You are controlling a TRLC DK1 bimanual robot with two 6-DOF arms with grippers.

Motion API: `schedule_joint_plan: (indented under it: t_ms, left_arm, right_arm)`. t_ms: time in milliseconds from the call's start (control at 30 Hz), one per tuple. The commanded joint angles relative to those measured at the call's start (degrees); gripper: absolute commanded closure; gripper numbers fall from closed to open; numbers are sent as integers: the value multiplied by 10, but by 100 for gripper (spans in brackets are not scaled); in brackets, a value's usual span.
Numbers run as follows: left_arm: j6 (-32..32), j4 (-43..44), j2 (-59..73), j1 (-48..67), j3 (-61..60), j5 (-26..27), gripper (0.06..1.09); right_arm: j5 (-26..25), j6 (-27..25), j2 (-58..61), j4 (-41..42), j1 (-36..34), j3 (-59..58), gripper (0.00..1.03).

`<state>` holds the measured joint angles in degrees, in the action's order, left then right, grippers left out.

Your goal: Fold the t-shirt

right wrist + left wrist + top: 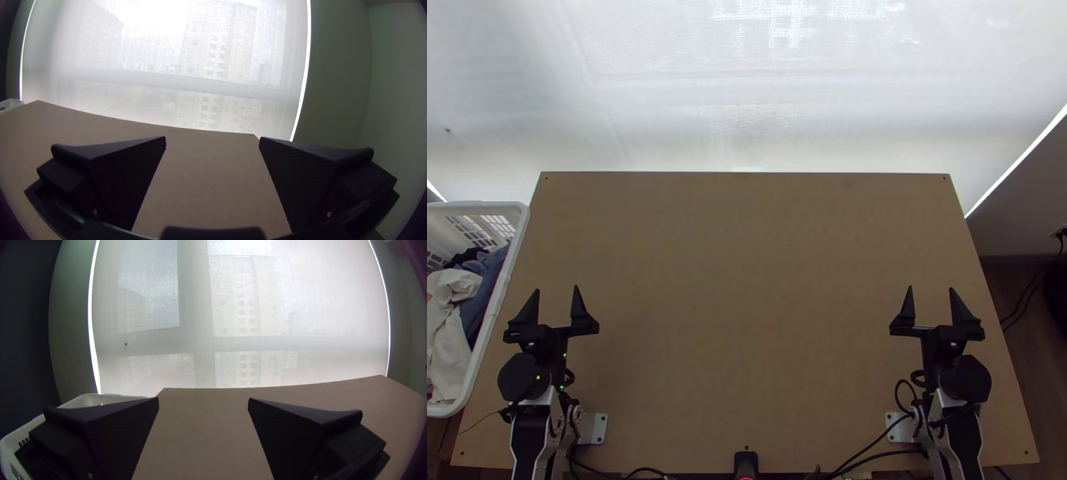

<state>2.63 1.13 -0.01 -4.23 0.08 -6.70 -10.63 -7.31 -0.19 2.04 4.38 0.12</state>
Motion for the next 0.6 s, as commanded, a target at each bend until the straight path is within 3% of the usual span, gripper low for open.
schedule_joint_plan:
  t_ms: [0,233,367,400,500,567]
  left_arm:
    - [-4,-2,0,2,0,5,11]
    - [-3,-4,0,7,0,15,11]
    - [-9,-8,9,11,1,18,11]
    - [4,-9,12,19,1,18,11]
    - [61,-9,17,14,1,13,11]
    - [106,-7,13,5,1,7,11]
  right_arm:
    - [0,0,0,0,0,1,5]
    - [-1,41,-1,9,3,0,5]
    - [-7,19,-2,51,-1,0,5]
    - [-40,-1,-2,77,3,0,5]
    - [-139,-147,-1,147,92,1,5]
    - [-194,-209,-2,155,135,1,5]
